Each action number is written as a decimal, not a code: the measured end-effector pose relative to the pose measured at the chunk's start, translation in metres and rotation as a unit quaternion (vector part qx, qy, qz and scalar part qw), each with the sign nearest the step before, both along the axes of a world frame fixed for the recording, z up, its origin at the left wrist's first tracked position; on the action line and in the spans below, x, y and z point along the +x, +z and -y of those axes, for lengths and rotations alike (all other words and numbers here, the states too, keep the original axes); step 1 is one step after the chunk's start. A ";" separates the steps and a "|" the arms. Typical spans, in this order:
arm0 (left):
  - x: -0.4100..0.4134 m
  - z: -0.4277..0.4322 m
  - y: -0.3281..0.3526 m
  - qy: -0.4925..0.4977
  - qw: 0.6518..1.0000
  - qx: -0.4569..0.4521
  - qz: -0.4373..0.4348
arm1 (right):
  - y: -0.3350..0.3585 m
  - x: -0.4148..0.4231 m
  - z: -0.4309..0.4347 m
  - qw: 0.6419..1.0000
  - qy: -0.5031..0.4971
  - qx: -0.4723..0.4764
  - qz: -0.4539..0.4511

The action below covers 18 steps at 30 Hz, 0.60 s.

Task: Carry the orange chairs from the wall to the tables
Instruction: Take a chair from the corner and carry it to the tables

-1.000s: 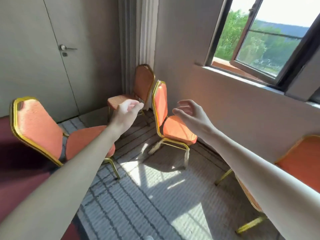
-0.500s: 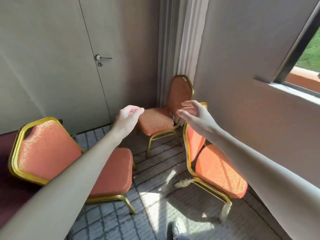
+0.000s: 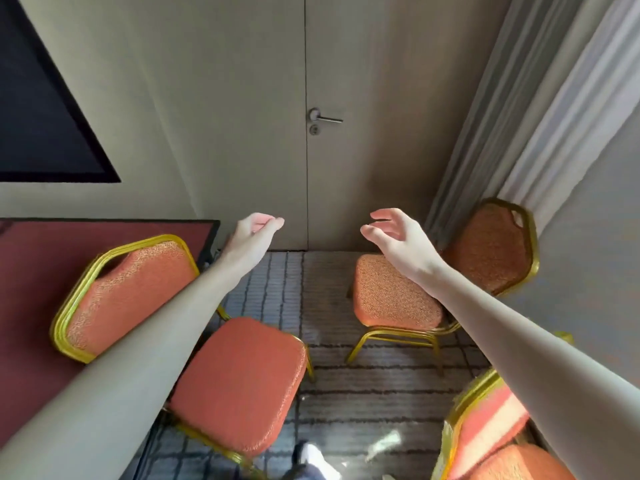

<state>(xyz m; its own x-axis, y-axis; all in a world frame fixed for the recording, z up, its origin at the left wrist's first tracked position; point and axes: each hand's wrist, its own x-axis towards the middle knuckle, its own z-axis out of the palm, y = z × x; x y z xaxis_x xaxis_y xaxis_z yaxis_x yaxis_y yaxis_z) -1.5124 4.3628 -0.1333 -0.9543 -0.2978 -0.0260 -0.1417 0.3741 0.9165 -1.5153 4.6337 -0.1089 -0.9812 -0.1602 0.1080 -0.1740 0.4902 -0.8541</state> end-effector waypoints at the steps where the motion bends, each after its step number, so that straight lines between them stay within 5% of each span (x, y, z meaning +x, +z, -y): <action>1: -0.023 0.008 -0.005 0.017 1.000 0.000 0.003 | -0.007 -0.031 0.008 1.000 0.019 0.002 0.006; 13: -0.274 0.108 -0.020 0.120 0.991 0.051 -0.010 | 0.005 -0.338 0.147 0.988 0.151 0.031 0.026; 18: -0.290 0.176 -0.022 0.192 0.981 0.025 -0.017 | 0.006 -0.414 0.236 0.971 0.236 0.032 0.031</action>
<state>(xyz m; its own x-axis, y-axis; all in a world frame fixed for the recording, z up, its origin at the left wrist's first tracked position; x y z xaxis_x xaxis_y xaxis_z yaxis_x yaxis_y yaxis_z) -1.8019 4.1871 -0.1548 -0.7723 -0.6350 -0.0194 -0.2317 0.2530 0.9393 -1.9293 4.3974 -0.1032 -0.8011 -0.5980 0.0254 -0.3413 0.4215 -0.8402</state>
